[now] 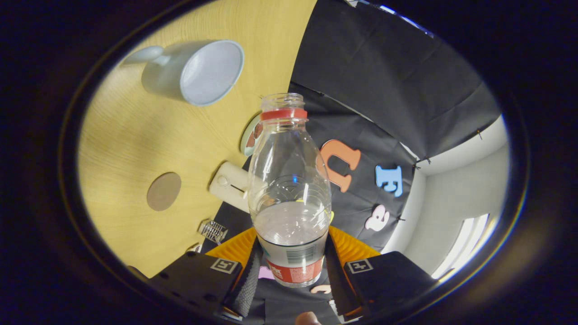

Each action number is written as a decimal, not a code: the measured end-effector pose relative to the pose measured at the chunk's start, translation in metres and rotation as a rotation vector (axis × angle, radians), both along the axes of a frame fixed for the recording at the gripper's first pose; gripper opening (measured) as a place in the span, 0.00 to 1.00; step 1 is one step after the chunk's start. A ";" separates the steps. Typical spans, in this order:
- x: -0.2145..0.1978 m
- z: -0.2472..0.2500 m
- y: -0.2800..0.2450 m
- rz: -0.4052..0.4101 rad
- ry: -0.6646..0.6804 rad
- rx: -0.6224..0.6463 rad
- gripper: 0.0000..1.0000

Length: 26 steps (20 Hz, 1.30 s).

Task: Take the bottle from table, then pour the juice into the cup, finally place the bottle on the coaster

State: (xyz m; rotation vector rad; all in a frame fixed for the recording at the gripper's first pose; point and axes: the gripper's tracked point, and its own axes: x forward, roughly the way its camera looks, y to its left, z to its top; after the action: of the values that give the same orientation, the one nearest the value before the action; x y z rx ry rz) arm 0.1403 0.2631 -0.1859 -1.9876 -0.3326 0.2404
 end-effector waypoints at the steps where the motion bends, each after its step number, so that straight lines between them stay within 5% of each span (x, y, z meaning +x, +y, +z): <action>1: 0.000 0.000 0.000 0.001 -0.003 -0.004 0.73; 14: -0.003 0.007 -0.008 -0.005 -0.015 0.036 0.73; 26: -0.012 0.012 -0.034 -0.081 0.142 0.363 0.73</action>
State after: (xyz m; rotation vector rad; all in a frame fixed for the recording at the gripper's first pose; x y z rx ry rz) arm 0.1280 0.2288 -0.1734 -1.6123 -0.1886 0.2494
